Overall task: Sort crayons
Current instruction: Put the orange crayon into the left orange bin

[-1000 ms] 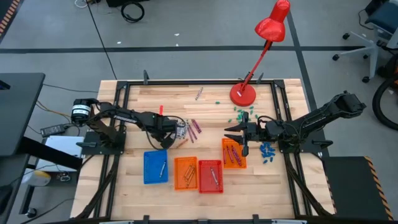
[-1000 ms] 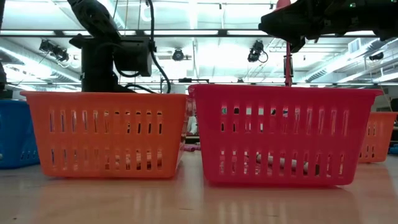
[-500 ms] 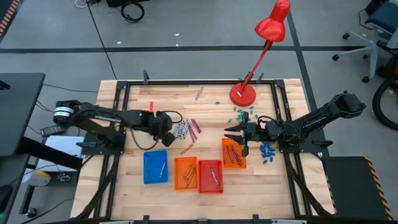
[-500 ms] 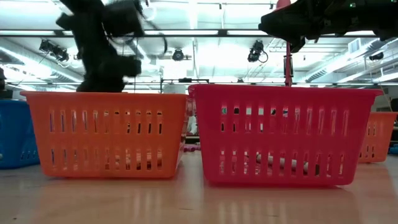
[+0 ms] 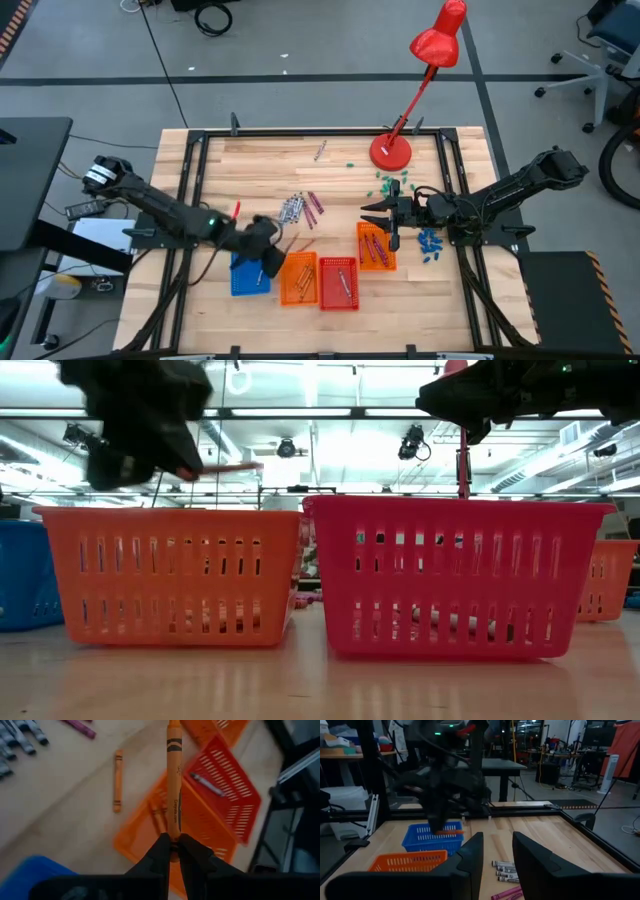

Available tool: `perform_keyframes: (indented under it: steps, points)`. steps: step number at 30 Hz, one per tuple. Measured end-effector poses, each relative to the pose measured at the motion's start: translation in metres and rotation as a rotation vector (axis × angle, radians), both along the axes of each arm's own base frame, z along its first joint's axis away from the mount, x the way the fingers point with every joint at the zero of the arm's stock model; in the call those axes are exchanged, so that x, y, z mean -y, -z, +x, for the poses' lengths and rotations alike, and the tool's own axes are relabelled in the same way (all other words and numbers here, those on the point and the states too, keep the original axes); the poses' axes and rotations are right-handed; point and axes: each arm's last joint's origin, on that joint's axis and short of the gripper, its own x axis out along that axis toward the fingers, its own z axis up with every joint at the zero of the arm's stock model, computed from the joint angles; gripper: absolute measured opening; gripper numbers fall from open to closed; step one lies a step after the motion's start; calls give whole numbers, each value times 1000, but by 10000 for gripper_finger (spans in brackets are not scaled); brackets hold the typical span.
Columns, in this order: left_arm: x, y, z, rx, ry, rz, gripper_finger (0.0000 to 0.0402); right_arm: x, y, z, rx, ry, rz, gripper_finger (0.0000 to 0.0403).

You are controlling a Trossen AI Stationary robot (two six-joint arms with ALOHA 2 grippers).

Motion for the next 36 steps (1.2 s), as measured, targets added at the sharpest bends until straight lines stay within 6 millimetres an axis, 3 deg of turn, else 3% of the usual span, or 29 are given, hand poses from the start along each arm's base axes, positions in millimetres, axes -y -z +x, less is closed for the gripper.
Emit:
perform_keyframes:
  steps: [7, 16, 22, 27, 36]
  points:
    - [38, 5, -11, 38, -89, -54, 34, 0, -1, 0, 7, 0, 2, 110]
    - [70, 1, 33, -55, -84, 2, 33, 0, -1, 0, 12, 0, 8, 110]
    - [81, -5, 52, -240, -100, 110, 33, 0, -1, 0, 8, -4, 14, 110]
    - [87, -3, 66, -290, -123, 136, 38, 0, -1, 0, 8, -5, 14, 110]
    - [77, 15, 72, -400, -149, 163, 102, 0, -1, 0, 9, -7, 15, 110]
